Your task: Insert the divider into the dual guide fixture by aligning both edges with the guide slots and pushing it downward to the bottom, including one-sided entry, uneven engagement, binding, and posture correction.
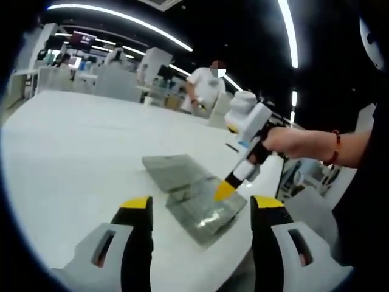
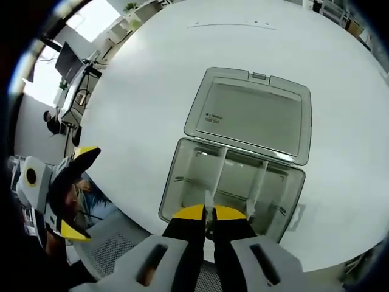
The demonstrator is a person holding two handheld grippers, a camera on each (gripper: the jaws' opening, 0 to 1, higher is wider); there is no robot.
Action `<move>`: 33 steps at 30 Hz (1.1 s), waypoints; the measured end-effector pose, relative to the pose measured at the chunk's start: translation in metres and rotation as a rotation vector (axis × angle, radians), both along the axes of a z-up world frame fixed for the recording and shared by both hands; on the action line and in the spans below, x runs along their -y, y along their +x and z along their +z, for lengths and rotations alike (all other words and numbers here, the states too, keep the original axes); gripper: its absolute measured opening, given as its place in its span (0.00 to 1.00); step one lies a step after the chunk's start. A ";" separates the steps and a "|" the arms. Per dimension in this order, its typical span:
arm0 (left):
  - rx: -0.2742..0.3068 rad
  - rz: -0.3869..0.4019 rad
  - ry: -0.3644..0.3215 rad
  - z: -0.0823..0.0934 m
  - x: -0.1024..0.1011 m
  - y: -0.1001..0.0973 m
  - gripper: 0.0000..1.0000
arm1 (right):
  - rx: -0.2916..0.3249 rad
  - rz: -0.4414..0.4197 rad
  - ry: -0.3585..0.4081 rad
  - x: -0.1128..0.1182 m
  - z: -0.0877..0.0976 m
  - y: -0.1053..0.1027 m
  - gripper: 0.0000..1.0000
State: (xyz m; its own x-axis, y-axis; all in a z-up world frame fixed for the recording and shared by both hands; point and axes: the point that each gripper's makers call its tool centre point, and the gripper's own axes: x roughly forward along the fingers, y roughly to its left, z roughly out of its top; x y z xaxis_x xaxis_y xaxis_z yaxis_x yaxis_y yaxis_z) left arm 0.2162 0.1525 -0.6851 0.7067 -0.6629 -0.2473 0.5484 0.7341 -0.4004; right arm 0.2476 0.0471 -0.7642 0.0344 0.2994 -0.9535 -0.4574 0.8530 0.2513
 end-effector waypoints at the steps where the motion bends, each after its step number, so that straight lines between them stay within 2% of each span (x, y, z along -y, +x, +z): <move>1: 0.001 0.000 0.000 0.000 0.000 0.000 0.64 | 0.002 0.000 -0.003 0.001 0.000 0.000 0.00; 33: -0.001 -0.004 -0.015 0.002 0.002 0.000 0.64 | 0.006 -0.003 0.003 0.003 -0.003 0.003 0.00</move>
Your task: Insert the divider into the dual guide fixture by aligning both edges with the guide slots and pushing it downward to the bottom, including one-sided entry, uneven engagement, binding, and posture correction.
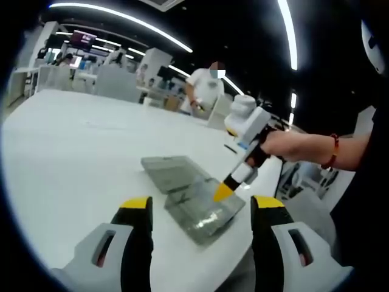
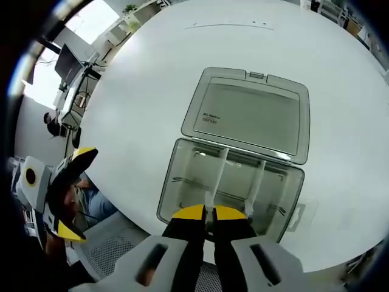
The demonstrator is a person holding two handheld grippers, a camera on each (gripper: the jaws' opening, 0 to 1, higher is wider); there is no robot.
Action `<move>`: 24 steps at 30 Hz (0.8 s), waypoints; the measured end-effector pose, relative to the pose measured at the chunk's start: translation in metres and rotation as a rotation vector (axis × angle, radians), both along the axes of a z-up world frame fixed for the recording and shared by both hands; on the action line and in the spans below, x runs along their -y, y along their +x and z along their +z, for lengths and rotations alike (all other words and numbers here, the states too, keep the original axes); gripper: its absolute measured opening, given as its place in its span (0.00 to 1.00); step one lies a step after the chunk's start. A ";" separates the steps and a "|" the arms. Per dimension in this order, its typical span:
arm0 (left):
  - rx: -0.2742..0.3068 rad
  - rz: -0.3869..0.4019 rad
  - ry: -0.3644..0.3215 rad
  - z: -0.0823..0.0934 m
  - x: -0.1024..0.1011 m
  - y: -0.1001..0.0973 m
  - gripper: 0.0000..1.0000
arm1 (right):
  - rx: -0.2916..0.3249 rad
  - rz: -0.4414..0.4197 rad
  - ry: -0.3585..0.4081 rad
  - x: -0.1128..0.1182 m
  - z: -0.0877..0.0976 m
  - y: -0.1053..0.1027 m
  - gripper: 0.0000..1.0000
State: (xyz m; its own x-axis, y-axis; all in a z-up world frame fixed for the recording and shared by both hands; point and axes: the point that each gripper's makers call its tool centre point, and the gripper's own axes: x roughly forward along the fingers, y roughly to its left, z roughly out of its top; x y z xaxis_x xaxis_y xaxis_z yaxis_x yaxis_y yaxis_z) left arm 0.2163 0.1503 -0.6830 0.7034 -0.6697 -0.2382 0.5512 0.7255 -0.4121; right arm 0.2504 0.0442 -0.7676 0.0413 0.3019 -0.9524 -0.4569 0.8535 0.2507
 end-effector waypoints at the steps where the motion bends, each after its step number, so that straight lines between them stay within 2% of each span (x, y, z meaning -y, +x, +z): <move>1: 0.000 0.000 0.000 0.000 0.000 0.000 0.64 | -0.003 0.000 0.000 0.000 0.000 0.000 0.00; 5: -0.002 0.004 0.001 -0.001 -0.002 0.000 0.64 | 0.005 0.009 0.010 -0.001 0.000 0.000 0.00; 11: -0.004 0.003 0.001 -0.001 0.000 -0.002 0.64 | 0.055 0.028 0.054 -0.008 -0.001 -0.003 0.00; 15: -0.001 0.001 0.005 0.001 0.001 -0.003 0.64 | 0.084 0.016 0.080 -0.013 -0.009 -0.005 0.00; 17: 0.002 0.003 0.009 0.002 -0.001 -0.004 0.64 | 0.114 0.049 0.076 -0.012 -0.014 -0.005 0.00; 24: -0.002 0.008 0.025 0.002 -0.004 -0.010 0.64 | 0.130 0.031 0.097 -0.013 -0.020 -0.005 0.01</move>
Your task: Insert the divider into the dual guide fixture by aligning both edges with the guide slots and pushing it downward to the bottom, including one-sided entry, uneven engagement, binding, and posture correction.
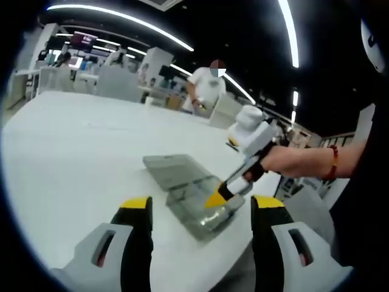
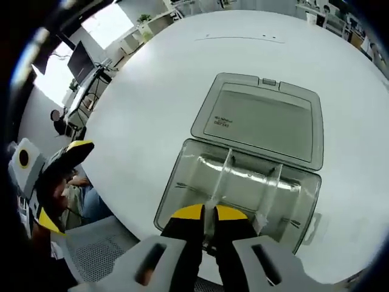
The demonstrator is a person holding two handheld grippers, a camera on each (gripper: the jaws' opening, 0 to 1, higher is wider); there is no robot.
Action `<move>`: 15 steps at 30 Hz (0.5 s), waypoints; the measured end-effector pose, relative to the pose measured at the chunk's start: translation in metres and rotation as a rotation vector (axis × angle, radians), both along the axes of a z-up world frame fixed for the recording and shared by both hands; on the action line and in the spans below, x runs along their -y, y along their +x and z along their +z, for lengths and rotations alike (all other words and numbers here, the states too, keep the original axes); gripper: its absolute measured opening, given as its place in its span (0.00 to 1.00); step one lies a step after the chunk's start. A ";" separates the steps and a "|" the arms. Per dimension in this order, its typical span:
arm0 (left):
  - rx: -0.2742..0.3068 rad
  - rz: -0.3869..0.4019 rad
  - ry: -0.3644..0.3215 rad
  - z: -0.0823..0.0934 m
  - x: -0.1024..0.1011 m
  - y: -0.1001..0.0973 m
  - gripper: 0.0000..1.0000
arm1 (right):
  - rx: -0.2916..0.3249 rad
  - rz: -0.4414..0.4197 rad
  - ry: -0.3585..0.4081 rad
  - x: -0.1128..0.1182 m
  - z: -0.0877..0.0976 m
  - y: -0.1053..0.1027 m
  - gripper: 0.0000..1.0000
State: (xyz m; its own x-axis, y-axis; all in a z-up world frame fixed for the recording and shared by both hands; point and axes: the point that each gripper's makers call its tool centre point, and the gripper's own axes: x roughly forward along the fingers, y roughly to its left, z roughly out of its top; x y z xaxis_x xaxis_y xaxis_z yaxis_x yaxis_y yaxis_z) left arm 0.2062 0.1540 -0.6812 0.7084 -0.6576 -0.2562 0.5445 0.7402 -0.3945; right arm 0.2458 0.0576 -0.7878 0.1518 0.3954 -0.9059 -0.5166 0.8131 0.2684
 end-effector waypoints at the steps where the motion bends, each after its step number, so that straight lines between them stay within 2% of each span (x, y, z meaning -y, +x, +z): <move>1: -0.001 -0.003 0.005 0.000 0.001 -0.001 0.64 | -0.002 -0.005 0.007 -0.001 0.001 0.000 0.01; 7: 0.004 0.007 0.015 0.004 0.002 -0.004 0.64 | 0.011 0.023 0.031 -0.001 0.002 0.000 0.02; 11: 0.010 0.019 0.024 0.008 0.002 -0.007 0.64 | 0.065 0.100 0.067 -0.002 0.003 -0.001 0.04; 12: 0.011 0.024 0.025 0.009 0.002 -0.008 0.64 | 0.064 0.084 0.074 -0.001 0.004 -0.002 0.04; 15: 0.010 0.035 0.033 0.011 0.003 -0.013 0.65 | 0.099 0.126 0.083 -0.003 0.005 -0.006 0.05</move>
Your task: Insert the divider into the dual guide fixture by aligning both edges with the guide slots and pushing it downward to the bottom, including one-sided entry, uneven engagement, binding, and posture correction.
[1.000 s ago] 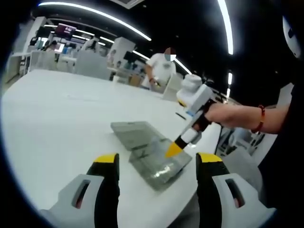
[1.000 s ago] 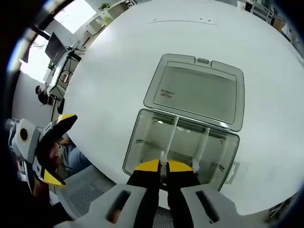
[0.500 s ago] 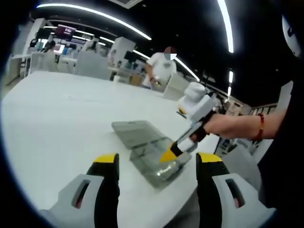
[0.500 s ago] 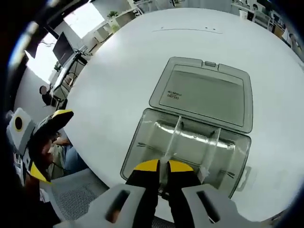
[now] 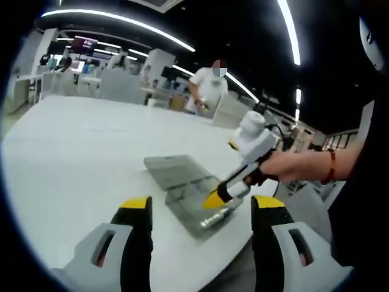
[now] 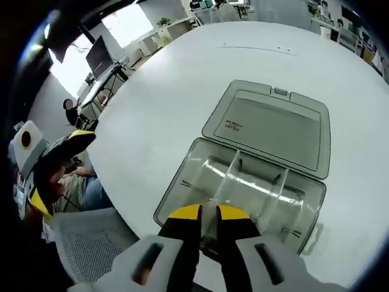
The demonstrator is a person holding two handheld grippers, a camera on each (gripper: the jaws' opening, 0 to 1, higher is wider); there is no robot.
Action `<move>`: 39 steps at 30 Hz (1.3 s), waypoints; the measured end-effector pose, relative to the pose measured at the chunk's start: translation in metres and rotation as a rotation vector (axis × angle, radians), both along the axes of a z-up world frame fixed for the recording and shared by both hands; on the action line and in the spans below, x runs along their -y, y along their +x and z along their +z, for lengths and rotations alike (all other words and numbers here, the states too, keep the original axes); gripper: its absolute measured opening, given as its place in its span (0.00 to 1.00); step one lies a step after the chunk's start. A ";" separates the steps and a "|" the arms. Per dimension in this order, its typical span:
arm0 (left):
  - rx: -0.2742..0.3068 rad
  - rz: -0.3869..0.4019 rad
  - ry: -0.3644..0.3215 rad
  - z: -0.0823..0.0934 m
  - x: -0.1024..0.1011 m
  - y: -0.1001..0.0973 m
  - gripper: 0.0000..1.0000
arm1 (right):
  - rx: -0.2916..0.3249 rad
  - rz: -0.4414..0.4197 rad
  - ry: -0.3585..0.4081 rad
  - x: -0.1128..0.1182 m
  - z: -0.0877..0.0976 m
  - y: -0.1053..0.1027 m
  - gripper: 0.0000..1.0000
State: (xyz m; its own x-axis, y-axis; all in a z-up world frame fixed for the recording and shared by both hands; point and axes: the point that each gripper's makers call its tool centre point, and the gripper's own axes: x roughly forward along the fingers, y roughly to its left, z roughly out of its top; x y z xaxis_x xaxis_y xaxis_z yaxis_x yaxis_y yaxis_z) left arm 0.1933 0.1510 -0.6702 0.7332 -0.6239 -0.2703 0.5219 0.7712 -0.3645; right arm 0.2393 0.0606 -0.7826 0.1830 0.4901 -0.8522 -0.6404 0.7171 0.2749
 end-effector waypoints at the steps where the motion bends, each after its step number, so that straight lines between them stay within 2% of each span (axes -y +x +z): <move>1: 0.000 0.001 0.004 0.001 0.001 -0.001 0.65 | 0.013 0.025 0.007 -0.001 0.001 0.000 0.07; 4: 0.004 0.009 0.011 0.004 0.002 -0.004 0.65 | 0.049 0.082 0.006 -0.003 0.003 -0.001 0.09; 5: 0.004 0.011 0.013 0.005 0.003 -0.005 0.65 | 0.048 0.076 0.006 -0.002 0.004 -0.003 0.10; 7: 0.006 0.012 0.023 0.006 0.005 -0.006 0.65 | 0.076 0.135 0.017 -0.006 0.006 -0.005 0.14; 8: 0.008 0.013 0.027 0.007 0.006 -0.007 0.65 | 0.085 0.136 0.007 -0.005 0.007 -0.006 0.14; 9: 0.012 0.014 0.031 0.009 0.007 -0.008 0.65 | 0.118 0.138 -0.002 -0.004 0.009 -0.004 0.14; 13: 0.021 0.022 0.036 0.014 0.010 -0.010 0.65 | 0.147 0.140 0.042 -0.007 0.017 -0.004 0.21; 15: 0.023 0.020 0.037 0.015 0.014 -0.012 0.65 | 0.152 0.148 0.046 -0.005 0.020 -0.004 0.20; 18: 0.031 0.016 0.053 0.017 0.019 -0.014 0.65 | 0.188 0.186 0.089 -0.010 0.027 -0.005 0.26; 21: 0.038 0.022 0.059 0.019 0.022 -0.014 0.66 | 0.196 0.215 0.103 -0.013 0.031 -0.010 0.32; 26: 0.044 0.035 0.063 0.023 0.027 -0.017 0.66 | 0.230 0.213 0.154 -0.016 0.042 -0.009 0.36; 31: 0.052 0.034 0.071 0.027 0.039 -0.020 0.67 | 0.282 0.230 0.189 -0.014 0.054 -0.010 0.39; 33: 0.053 0.034 0.068 0.029 0.045 -0.021 0.67 | 0.301 0.270 0.203 -0.013 0.057 -0.013 0.39; 39: 0.051 0.011 0.074 0.030 0.064 -0.023 0.68 | 0.322 0.265 0.223 -0.003 0.064 -0.017 0.44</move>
State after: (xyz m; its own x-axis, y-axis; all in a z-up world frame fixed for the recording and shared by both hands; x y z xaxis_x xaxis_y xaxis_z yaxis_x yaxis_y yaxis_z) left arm 0.1699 0.0872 -0.6406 0.7542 -0.5952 -0.2773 0.5296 0.8011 -0.2790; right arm 0.2222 0.0638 -0.7183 0.2649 0.7204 -0.6409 -0.8714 0.4635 0.1609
